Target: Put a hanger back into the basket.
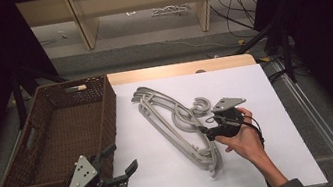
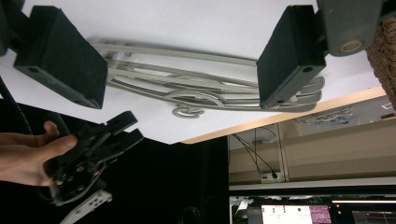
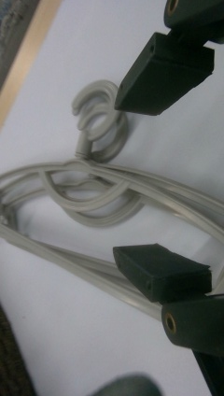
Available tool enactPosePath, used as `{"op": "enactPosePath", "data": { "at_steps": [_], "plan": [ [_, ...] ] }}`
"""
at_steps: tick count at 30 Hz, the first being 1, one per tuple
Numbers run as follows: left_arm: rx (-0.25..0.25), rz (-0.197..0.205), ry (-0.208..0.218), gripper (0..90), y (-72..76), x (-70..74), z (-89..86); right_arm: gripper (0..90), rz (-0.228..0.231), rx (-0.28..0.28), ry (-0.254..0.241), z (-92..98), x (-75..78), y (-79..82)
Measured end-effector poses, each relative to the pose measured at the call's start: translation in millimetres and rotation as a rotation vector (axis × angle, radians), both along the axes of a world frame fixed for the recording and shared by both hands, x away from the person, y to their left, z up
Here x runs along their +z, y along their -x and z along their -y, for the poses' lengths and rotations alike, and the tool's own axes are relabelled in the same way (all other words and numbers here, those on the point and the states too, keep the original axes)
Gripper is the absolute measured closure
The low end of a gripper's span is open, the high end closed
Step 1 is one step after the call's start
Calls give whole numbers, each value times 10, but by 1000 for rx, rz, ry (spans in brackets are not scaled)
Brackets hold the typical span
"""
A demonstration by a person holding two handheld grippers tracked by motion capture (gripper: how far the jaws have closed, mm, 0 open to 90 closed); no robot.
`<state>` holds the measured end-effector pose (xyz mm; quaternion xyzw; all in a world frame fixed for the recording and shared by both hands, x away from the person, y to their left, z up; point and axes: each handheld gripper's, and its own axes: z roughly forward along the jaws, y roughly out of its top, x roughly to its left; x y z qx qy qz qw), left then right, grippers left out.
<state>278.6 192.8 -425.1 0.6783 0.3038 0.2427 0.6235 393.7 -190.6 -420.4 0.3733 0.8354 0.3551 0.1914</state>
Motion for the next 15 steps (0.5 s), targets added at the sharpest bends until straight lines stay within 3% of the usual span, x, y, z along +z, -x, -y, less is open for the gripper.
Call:
{"op": "enactPosePath", "data": {
  "at_steps": [5,9,10,11,15],
  "plan": [
    [-2,-2,1,160,3,-2,6,356,-65,18,59,-95,-144,-158],
    [-5,-4,0,161,3,-4,10,386,-102,4,70,-126,-223,-232],
    [-4,-5,0,162,4,-4,10,411,-88,3,65,-138,-259,-259],
    [-5,-3,3,162,3,0,10,431,-130,4,74,-154,-278,-289],
    [-12,-2,-3,162,2,-3,11,466,-148,-5,83,-185,-357,-349]
  ]
}}
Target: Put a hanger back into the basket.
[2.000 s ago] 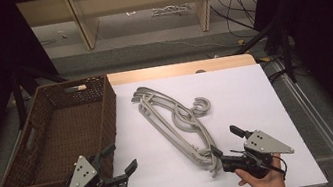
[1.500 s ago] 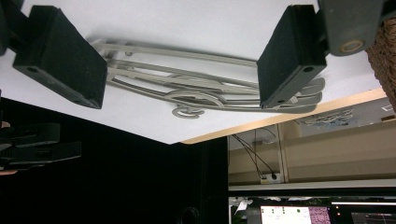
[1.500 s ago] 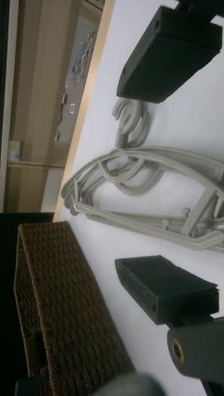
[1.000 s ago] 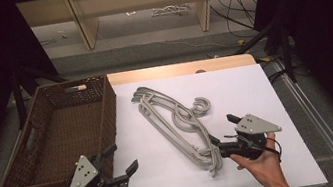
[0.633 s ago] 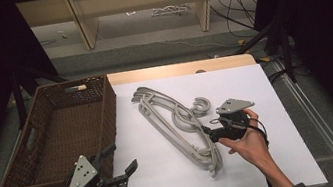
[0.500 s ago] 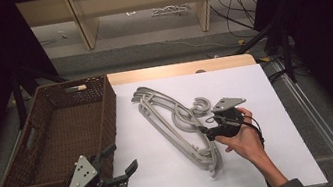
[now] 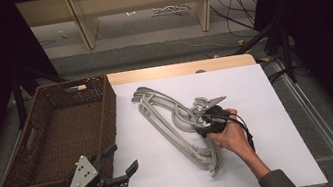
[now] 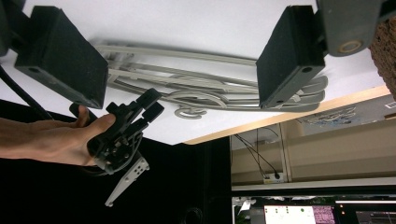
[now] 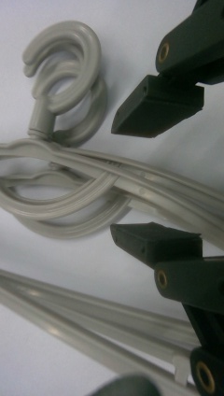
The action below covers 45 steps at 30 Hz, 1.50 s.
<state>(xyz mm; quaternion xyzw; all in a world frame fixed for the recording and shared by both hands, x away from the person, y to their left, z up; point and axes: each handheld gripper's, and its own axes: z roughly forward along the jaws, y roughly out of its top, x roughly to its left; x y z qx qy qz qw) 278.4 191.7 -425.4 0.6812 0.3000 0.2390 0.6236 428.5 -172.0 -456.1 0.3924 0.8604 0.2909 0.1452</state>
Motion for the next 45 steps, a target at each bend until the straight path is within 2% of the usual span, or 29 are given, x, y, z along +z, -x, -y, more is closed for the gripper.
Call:
{"op": "enactPosePath", "data": {
  "at_steps": [2,3,4,5,8,9,11,13,14,16,17,18,22,23,24,28,29,31,32,33,34,35,37,39,45],
  "plan": [
    [0,-1,3,163,0,2,2,473,-9,0,1,0,-10,-12],
    [-1,0,5,163,1,2,4,480,3,-7,-2,-11,-45,-30],
    [-3,3,0,163,1,3,3,492,-12,10,2,-9,-49,-46],
    [-4,3,-1,163,2,2,3,511,-20,1,-1,-17,-56,-44],
    [-3,2,-1,163,-1,3,4,553,-10,14,4,-26,-79,-72],
    [-4,1,-1,163,0,2,6,572,-9,-2,0,-37,-95,-69],
    [-4,2,-7,163,3,1,4,590,-17,13,2,-31,-109,-95],
    [-2,3,-1,164,-2,4,2,605,-21,3,-4,-28,-131,-108],
    [-2,2,-1,164,-2,3,3,624,-41,-10,-12,-24,-116,-102],
    [-4,2,-6,164,0,1,2,657,-21,-6,-17,-6,-110,-108],
    [-3,2,-5,164,0,2,2,678,-31,-15,-21,-5,-90,-103],
    [-2,2,-4,164,-2,4,3,695,-14,-29,-40,-11,-95,-101],
    [-4,2,-8,164,3,3,3,713,-30,-55,-55,-4,-72,-93],
    [-4,2,-3,164,1,5,4,719,5,-27,-56,16,-93,-122],
    [-3,2,-3,165,-1,6,4,726,-8,-50,-61,21,-78,-115],
    [-2,-4,2,165,0,4,1,789,30,-86,-106,58,-46,-118],
    [-2,0,-2,165,-6,6,-3,796,15,-99,-119,76,-23,-112],
    [-4,-1,-5,165,-7,4,-5,801,14,-105,-138,107,-19,-118],
    [-3,-1,-5,165,-5,4,-5,802,33,-98,-133,118,-32,-129],
    [-2,-4,1,165,-2,5,-3,802,24,-120,-152,103,-37,-126],
    [-1,-7,7,165,0,7,-1,799,23,-113,-155,112,-49,-135],
    [-3,-4,5,165,-1,7,-1,796,2,-119,-161,106,-48,-128],
    [-3,-4,0,165,0,5,-2,789,8,-109,-145,103,-37,-124],
    [-2,-5,4,165,-2,6,-1,750,-22,-94,-109,91,-78,-136],
    [-7,-4,-1,172,-6,7,-4,765,-73,-128,-104,55,-96,-131]
  ]
}}
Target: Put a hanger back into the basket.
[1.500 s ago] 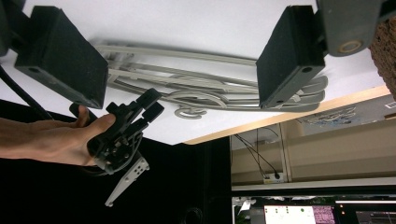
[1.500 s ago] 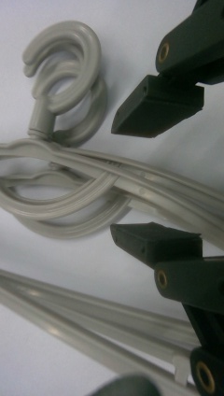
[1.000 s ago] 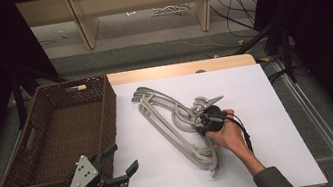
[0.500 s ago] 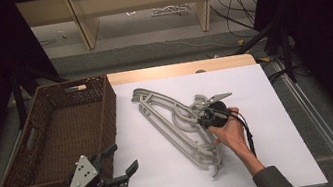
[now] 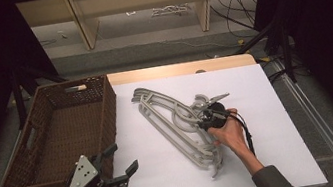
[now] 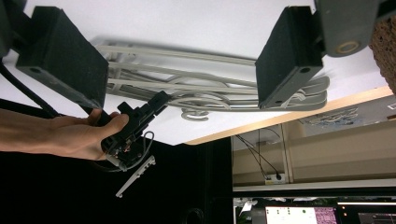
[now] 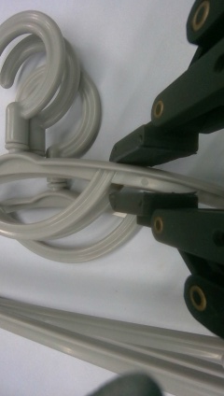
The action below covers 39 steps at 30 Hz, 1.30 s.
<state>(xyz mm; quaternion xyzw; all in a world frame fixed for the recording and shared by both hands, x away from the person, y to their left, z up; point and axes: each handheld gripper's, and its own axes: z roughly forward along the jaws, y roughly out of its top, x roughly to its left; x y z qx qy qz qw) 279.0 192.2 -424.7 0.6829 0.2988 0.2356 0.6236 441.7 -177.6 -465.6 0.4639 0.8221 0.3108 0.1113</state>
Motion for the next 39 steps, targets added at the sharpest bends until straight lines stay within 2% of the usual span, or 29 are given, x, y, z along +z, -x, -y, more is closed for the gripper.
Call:
{"op": "enactPosePath", "data": {
  "at_steps": [2,6,8,10,12,13,14,17,20,22,24,25,26,27,28,32,33,34,35,36,37,39],
  "plan": [
    [-1,1,-2,172,3,-1,0,770,-3,-20,-20,-2,-6,-3],
    [4,-6,12,170,6,1,-1,777,3,-19,-11,5,9,7],
    [3,-1,10,169,6,3,-4,781,5,-42,-35,5,29,7],
    [3,-2,13,168,4,4,-3,783,9,-20,-16,34,44,6],
    [2,-3,9,168,9,2,-2,785,-13,-33,-30,35,76,16],
    [2,-2,9,168,10,3,-3,786,-4,-41,-36,36,81,12],
    [-2,4,24,168,1,0,3,788,32,-22,-34,56,73,-11],
    [3,-3,11,168,7,3,-3,793,40,-31,-56,74,99,-3],
    [0,2,21,167,1,2,2,802,65,-36,-74,84,137,2],
    [3,-3,8,167,9,3,-2,810,94,-34,-64,116,175,-5],
    [-1,3,23,167,1,1,2,814,89,-44,-81,115,182,3],
    [2,0,17,167,4,6,-3,817,112,-31,-86,135,190,2],
    [3,-2,12,167,7,8,-6,817,112,-31,-86,135,190,2],
    [-4,6,25,167,-1,-1,2,818,132,-28,-78,137,190,0],
    [-1,3,21,167,2,1,-1,818,116,-27,-86,135,212,5],
    [3,-1,11,167,10,10,-8,819,137,-10,-82,144,256,15],
    [3,-2,10,167,11,9,-9,820,119,-37,-92,129,280,35],
    [3,1,8,167,10,11,-12,820,140,-13,-85,142,294,24],
    [3,3,9,167,8,13,-13,820,134,-9,-81,145,317,35],
    [2,3,10,167,8,14,-12,820,152,9,-78,163,329,30],
    [2,2,7,167,9,13,-12,820,154,10,-91,163,356,40],
    [3,2,5,167,11,13,-12,821,164,28,-83,182,416,63]
  ]
}}
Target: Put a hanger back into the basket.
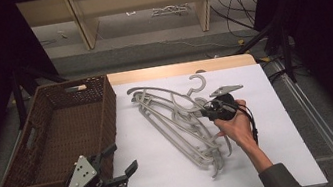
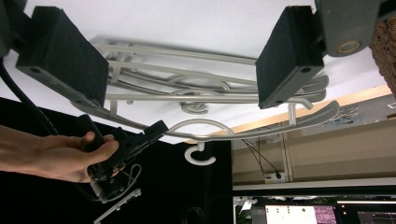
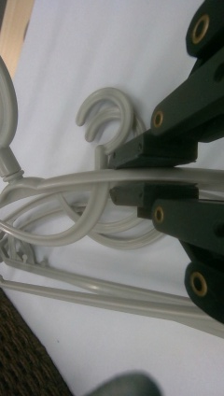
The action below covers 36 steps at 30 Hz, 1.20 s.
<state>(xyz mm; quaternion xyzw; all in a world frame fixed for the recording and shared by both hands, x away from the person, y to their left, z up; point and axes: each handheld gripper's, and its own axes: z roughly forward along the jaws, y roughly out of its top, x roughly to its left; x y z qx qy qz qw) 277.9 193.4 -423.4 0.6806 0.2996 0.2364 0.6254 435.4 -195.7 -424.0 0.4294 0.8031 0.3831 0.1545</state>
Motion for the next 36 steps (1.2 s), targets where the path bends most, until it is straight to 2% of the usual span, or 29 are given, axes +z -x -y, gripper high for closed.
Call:
{"op": "enactPosePath", "data": {
  "at_steps": [2,3,6,7,10,15,17,18,19,20,22,23,24,26,29,30,32,33,34,35,36],
  "plan": [
    [0,0,1,167,-1,1,1,821,15,10,6,9,7,3],
    [0,-1,0,168,1,-1,3,821,7,16,5,16,34,25],
    [2,-2,-3,167,1,-2,3,821,53,86,26,59,56,38],
    [3,-3,-1,167,0,-2,5,821,28,77,18,59,75,72],
    [1,-2,-11,168,2,-6,9,821,35,110,44,97,121,146],
    [-2,-4,-11,168,3,-5,24,821,27,136,47,98,182,255],
    [-6,-7,-1,168,2,4,25,821,41,159,52,98,202,299],
    [-10,-9,-3,167,1,11,26,821,32,163,48,90,219,324],
    [-31,-12,-1,165,-2,18,27,821,47,177,55,91,225,335],
    [-43,-23,7,162,0,22,32,821,38,180,56,80,240,366],
    [-49,-22,1,162,-8,32,39,821,48,198,55,65,246,386],
    [-50,-25,2,161,-13,38,49,821,40,205,59,57,255,411],
    [-51,-29,3,161,-24,46,63,821,57,220,62,48,252,414],
    [-53,-31,-2,159,-40,66,87,821,53,233,64,30,264,452],
    [-61,-27,-21,156,-78,116,136,822,56,265,79,12,285,518],
    [-63,-22,-24,155,-96,128,161,822,70,260,73,-1,279,538],
    [-62,-28,-51,155,-137,163,209,822,71,278,76,-8,292,584],
    [-60,-30,-55,155,-168,179,242,822,56,294,86,2,311,605],
    [-58,-33,-70,155,-197,202,273,821,72,288,77,-8,300,627],
    [-63,-35,-83,155,-231,223,312,822,56,304,91,3,320,647],
    [-67,-36,-100,155,-264,244,349,822,61,306,95,7,327,668]
  ]
}}
